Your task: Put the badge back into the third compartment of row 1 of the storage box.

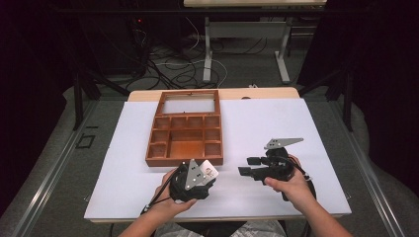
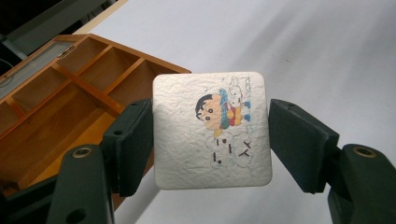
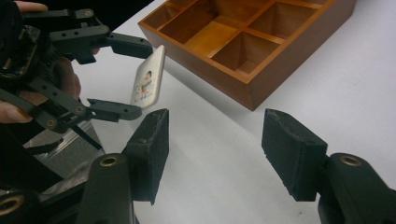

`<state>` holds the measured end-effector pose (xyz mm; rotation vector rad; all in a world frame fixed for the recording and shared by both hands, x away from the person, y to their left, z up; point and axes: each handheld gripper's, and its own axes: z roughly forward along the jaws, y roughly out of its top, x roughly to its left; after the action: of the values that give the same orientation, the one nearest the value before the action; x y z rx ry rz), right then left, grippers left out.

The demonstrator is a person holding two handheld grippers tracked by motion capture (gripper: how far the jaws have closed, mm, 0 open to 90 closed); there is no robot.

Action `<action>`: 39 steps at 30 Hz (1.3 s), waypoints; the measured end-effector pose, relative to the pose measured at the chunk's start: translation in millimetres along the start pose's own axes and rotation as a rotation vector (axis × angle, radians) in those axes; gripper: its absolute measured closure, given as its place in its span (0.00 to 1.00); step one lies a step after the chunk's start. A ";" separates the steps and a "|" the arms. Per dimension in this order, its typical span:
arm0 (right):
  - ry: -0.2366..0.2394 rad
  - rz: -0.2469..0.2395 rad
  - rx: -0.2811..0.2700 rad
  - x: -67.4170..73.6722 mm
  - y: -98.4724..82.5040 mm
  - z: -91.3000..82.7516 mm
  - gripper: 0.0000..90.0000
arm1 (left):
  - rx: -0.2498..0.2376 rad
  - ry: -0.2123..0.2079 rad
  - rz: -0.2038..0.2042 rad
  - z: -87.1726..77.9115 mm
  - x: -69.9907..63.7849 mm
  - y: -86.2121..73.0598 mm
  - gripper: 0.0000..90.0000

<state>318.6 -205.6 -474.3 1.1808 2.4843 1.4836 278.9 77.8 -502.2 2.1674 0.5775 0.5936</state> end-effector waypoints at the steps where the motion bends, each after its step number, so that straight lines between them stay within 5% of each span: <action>1: 0.003 0.002 0.001 1.2 0.9 1.0 0.46 | -0.002 -0.002 0.000 0.0 -0.3 0.1 0.37; 19: 0.096 0.052 0.065 13.1 12.1 23.3 0.49 | -0.018 -0.021 0.048 1.5 -6.0 0.8 0.37; 29: 0.164 0.159 0.099 7.7 13.2 32.4 0.55 | -0.029 -0.038 0.057 4.4 -10.5 0.7 0.37; 39: 0.204 0.203 0.119 5.3 13.8 41.6 0.58 | -0.049 -0.055 0.063 5.4 -13.5 1.8 0.37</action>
<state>338.5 -167.6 -484.9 1.4055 2.6880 1.5977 271.8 65.8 -506.9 2.1549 0.4623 0.5739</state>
